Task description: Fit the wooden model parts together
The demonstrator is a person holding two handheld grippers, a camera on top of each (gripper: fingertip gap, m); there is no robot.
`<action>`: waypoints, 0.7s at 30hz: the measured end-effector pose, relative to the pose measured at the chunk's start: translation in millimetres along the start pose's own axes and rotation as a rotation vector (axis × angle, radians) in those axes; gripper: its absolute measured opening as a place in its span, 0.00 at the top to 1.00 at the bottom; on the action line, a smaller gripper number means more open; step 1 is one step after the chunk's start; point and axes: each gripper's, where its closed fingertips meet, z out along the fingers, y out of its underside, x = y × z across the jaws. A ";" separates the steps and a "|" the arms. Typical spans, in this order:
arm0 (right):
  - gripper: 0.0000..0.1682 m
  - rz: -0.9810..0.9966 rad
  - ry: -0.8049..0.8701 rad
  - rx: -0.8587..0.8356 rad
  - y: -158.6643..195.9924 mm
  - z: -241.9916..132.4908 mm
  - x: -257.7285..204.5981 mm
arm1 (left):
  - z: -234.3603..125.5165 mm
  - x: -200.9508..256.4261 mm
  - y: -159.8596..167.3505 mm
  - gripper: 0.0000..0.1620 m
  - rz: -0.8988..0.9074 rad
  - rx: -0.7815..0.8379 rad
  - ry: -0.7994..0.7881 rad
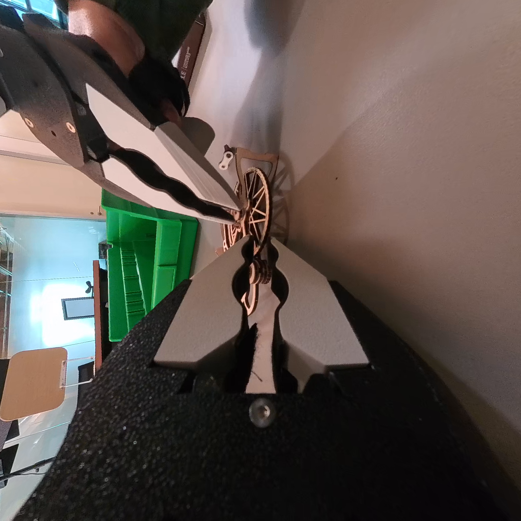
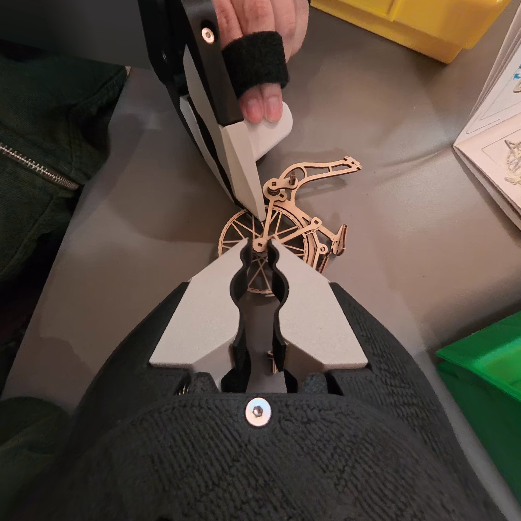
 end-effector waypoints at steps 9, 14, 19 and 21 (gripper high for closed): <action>0.95 -0.014 0.015 -0.006 0.0 0.0 0.6 | -0.1 0.5 0.3 0.96 -0.002 0.000 -0.002; 0.92 -0.004 0.016 0.016 -2.2 -1.5 0.8 | -0.1 0.9 0.5 0.96 -0.002 0.000 -0.002; 0.93 0.010 0.019 0.046 -4.1 -6.0 0.6 | -0.1 1.3 0.7 0.96 -0.002 0.001 -0.003; 0.93 0.013 0.023 0.047 -3.5 -5.4 1.0 | 0.0 1.5 0.7 0.96 -0.004 0.002 -0.002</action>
